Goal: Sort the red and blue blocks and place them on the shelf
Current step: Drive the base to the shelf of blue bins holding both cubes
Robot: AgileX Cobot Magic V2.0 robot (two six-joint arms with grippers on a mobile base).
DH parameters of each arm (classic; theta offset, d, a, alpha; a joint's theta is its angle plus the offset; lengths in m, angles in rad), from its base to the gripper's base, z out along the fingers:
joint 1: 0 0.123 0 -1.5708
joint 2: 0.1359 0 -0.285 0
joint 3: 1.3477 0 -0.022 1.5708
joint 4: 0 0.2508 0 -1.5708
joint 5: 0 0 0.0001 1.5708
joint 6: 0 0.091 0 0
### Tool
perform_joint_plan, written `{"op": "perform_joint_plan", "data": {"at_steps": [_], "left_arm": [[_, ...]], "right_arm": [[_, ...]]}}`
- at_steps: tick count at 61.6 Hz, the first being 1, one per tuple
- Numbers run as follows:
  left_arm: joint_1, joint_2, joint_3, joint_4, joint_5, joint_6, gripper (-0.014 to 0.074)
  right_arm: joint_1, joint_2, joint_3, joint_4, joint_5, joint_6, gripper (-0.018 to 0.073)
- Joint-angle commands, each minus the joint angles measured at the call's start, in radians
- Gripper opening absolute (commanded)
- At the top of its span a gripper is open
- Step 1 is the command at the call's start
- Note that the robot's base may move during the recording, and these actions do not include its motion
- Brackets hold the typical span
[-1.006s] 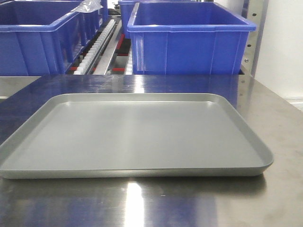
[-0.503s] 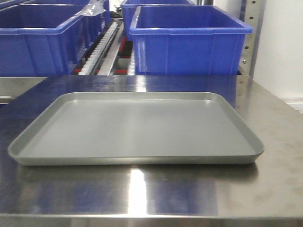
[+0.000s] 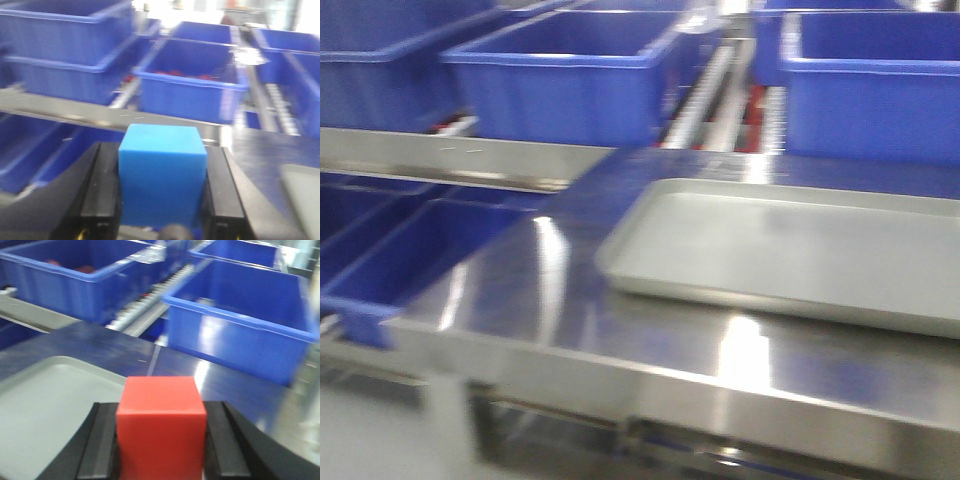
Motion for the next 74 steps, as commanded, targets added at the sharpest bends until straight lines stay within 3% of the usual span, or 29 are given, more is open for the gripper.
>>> {"op": "perform_joint_plan", "data": {"at_steps": [1, 74], "left_arm": [[-0.007, 0.012, -0.026, -0.009, -0.098, -0.002, 0.0123], [-0.007, 0.012, -0.026, -0.009, -0.098, -0.002, 0.0123]], "right_arm": [[-0.007, 0.005, -0.028, -0.012, -0.094, 0.000, 0.0089], [-0.007, 0.005, -0.028, -0.012, -0.093, 0.000, 0.0089]]}}
